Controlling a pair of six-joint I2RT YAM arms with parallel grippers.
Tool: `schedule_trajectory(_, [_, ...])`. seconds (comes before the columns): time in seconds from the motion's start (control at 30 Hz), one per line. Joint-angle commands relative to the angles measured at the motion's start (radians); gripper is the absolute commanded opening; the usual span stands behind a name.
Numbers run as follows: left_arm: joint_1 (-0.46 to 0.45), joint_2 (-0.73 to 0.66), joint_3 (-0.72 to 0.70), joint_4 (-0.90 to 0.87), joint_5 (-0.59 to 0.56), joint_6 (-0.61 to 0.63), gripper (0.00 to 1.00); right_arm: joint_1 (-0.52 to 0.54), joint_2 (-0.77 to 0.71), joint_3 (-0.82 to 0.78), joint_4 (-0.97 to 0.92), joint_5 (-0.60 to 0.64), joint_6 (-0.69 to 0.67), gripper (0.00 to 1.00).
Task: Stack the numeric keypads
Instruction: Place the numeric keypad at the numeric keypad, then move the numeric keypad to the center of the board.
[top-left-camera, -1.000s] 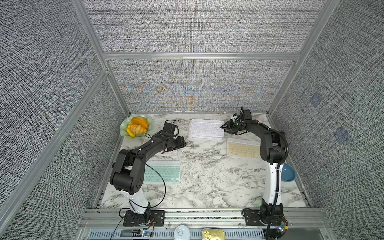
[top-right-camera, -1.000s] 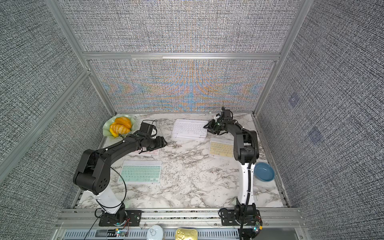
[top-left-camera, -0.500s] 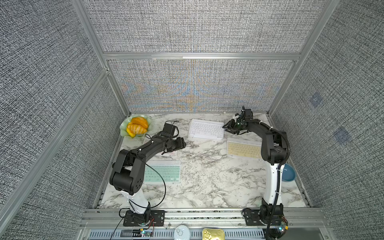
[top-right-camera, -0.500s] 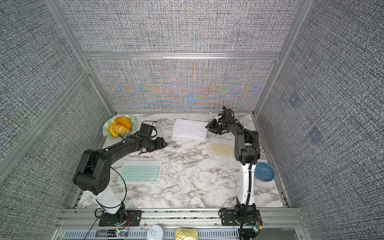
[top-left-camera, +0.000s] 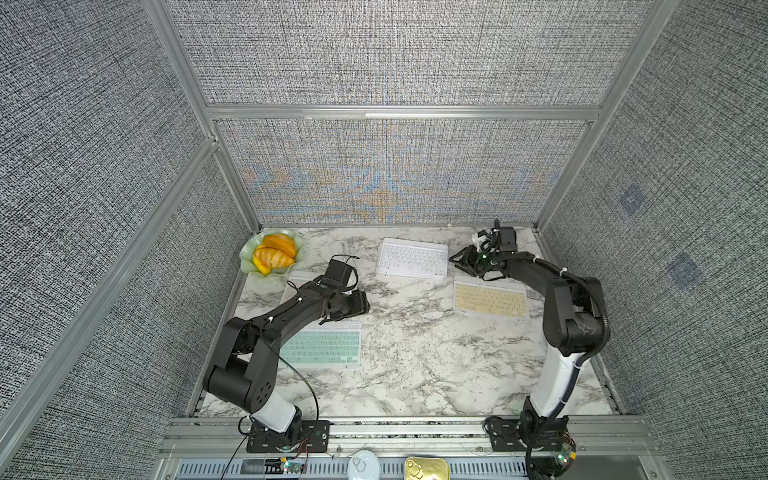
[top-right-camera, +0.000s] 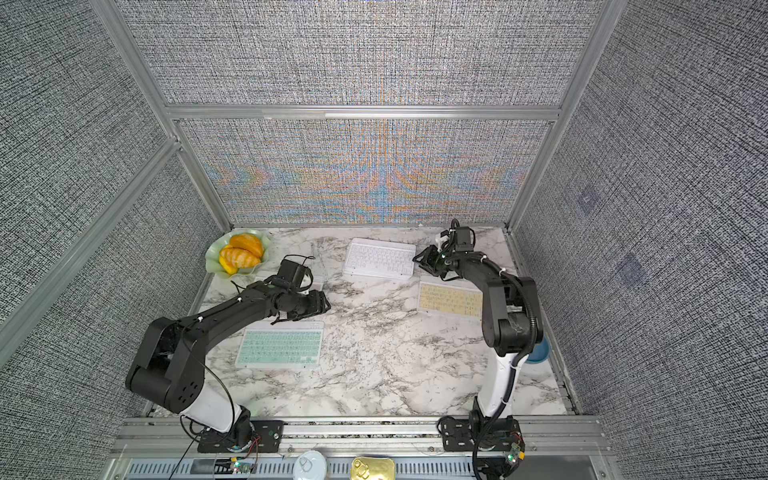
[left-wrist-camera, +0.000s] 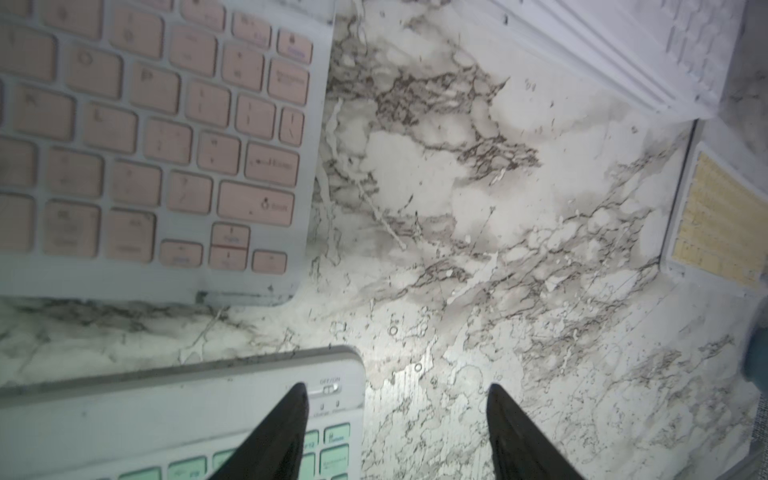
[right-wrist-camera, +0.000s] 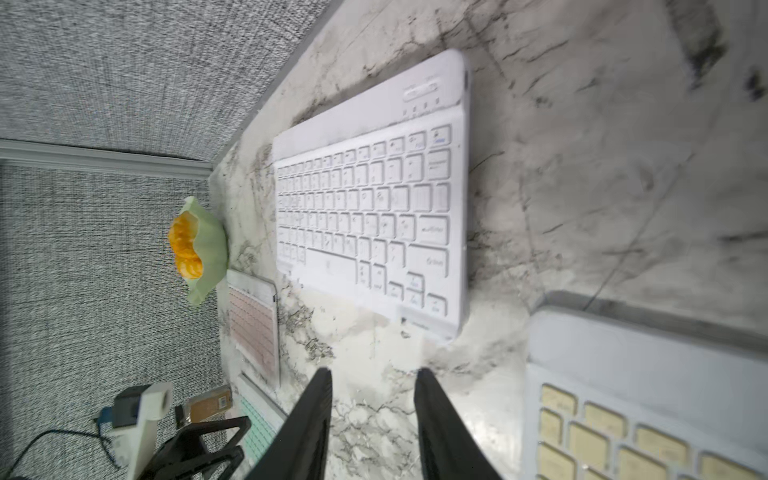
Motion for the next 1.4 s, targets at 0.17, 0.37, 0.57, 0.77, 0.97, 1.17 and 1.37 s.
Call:
schedule_trajectory(0.17, [-0.116, -0.064, -0.070, -0.098, -0.091, -0.079, 0.69, 0.048, -0.244, -0.263, 0.134, -0.088, 0.045, 0.39])
schedule_trajectory(0.37, [-0.156, -0.065, -0.095, -0.100, -0.120, -0.108, 0.69, 0.077, -0.380, -0.358, 0.052, -0.073, -0.002, 0.41])
schedule_trajectory(0.57, [-0.157, -0.073, -0.102, -0.125, -0.152, -0.084, 0.69, 0.110, -0.431, -0.443, 0.071, -0.051, 0.024, 0.41])
schedule_trajectory(0.77, [-0.156, -0.025, -0.110, -0.116, -0.146, -0.075, 0.69, 0.150, -0.403, -0.428, 0.064, -0.038, 0.027, 0.41])
schedule_trajectory(0.97, [-0.158, 0.018, -0.105, -0.078, -0.112, -0.060, 0.69, 0.170, -0.367, -0.402, 0.069, -0.030, 0.036, 0.41])
schedule_trajectory(1.17, [-0.183, 0.050, -0.109, 0.009, -0.027, -0.074, 0.69, 0.174, -0.366, -0.402, 0.078, -0.033, 0.040, 0.41])
schedule_trajectory(1.37, [-0.226, 0.120, -0.071, 0.058, 0.023, -0.097, 0.69, 0.174, -0.396, -0.432, 0.072, -0.030, 0.030, 0.41])
